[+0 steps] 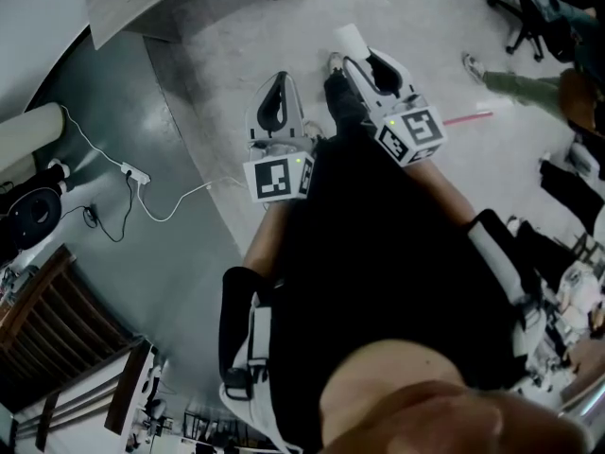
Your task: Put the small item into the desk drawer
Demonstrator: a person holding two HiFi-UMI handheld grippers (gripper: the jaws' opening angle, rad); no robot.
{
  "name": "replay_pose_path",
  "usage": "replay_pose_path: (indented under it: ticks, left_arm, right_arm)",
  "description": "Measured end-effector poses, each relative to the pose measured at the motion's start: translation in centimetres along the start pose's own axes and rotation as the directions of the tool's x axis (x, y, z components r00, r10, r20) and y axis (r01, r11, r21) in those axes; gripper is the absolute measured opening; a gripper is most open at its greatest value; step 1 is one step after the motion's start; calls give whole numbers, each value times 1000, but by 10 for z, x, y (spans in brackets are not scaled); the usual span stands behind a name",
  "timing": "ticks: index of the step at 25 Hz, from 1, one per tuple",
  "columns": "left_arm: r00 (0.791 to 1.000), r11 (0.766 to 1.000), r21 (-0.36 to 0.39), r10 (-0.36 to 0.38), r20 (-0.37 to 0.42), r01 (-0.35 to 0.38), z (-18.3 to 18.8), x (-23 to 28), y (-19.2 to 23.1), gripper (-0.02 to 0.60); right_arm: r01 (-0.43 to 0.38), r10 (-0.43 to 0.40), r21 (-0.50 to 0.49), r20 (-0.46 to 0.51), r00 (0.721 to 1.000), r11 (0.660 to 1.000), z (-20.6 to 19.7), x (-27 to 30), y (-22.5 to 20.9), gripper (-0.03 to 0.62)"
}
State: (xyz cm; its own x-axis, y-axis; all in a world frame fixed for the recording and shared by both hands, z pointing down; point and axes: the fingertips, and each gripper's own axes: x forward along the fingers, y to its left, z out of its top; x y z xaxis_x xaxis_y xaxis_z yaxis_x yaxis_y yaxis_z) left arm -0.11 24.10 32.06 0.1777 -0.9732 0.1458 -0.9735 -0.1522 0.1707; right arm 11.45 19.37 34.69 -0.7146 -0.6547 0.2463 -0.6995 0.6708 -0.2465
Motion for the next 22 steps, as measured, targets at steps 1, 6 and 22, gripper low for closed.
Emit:
replay_pose_path:
  ticks: [1,6,22]
  left_arm:
    - [1000,1000,3,2,-9,-2,0,9,2,-3]
    - [999,999,-39,30,-18,-30,10,57,13,-3]
    - [991,990,-49,130,-45,-132,31,183,29,-3]
  right_arm:
    - [-2,2,4,-5,1000,1000,2,7,-6,138]
    - [-20,20,16,-28,999,1000,14,44,-35,138]
    - [-131,132,10,-117,984,991,43,141,-119,138]
